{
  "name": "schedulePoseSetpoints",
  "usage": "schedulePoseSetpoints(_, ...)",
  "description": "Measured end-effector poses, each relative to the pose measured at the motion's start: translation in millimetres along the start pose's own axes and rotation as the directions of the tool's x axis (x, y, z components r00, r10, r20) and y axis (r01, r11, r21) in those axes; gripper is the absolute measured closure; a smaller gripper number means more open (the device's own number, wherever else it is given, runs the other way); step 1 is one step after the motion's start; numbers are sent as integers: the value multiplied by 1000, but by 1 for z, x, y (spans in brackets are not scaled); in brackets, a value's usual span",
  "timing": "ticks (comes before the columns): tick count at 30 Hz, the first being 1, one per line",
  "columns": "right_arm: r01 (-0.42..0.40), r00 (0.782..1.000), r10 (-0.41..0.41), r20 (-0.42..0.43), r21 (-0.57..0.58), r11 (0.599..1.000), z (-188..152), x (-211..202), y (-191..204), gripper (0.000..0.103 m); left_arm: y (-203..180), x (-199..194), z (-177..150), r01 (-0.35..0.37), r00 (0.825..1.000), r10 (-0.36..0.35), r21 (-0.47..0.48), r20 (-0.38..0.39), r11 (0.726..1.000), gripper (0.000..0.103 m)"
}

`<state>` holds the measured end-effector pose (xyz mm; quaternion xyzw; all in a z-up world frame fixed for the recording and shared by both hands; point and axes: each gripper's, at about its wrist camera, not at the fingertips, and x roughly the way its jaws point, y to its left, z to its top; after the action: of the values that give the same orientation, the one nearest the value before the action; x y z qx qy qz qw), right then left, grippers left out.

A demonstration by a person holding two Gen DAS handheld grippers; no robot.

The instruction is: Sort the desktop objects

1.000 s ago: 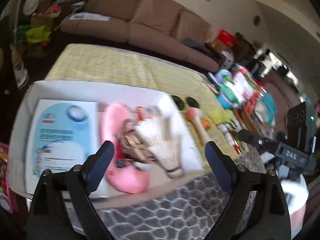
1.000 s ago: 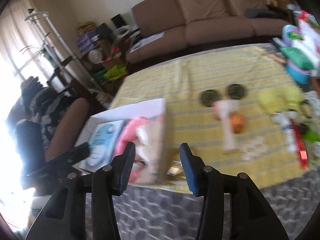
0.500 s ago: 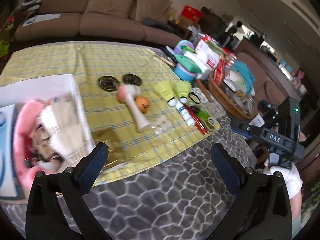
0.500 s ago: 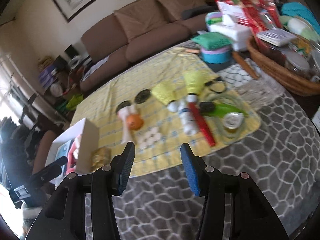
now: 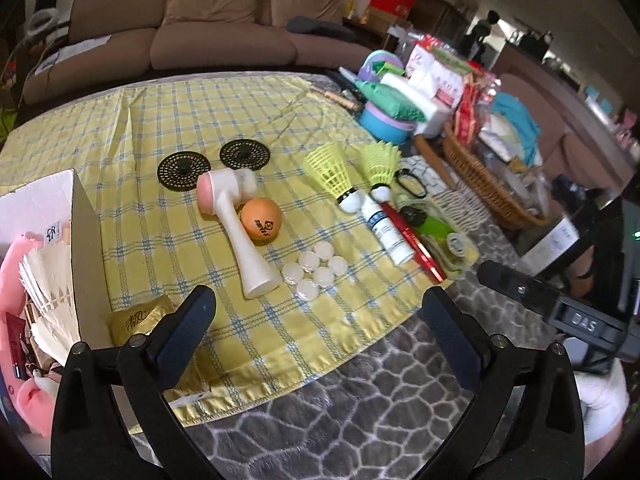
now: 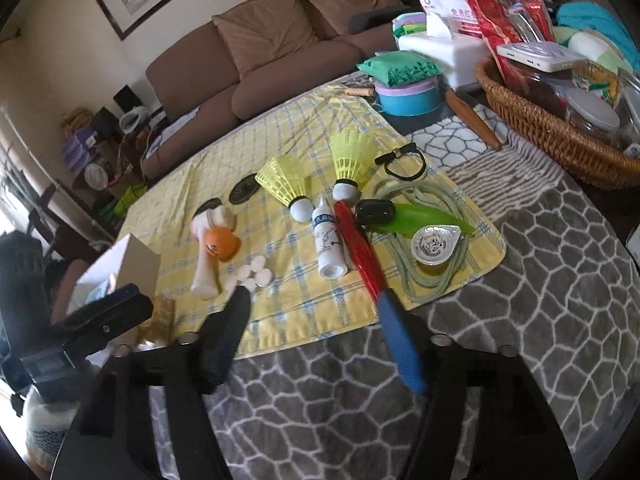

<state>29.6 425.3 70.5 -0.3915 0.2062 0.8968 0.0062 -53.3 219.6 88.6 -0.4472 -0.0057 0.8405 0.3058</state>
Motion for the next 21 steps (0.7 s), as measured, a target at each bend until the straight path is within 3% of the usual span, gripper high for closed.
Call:
schedulePoseSetpoints(14,45,998,-50,-48,-115,992,-13,18,11,31,3,-2,-16,-49,999,48,-19,-17,999,0)
schedulePoseSetpoints(21,57,996,-73,-60,-234,971,-34,27,48,29,20,-51,-67,-144,989,146,-64,36,987,0)
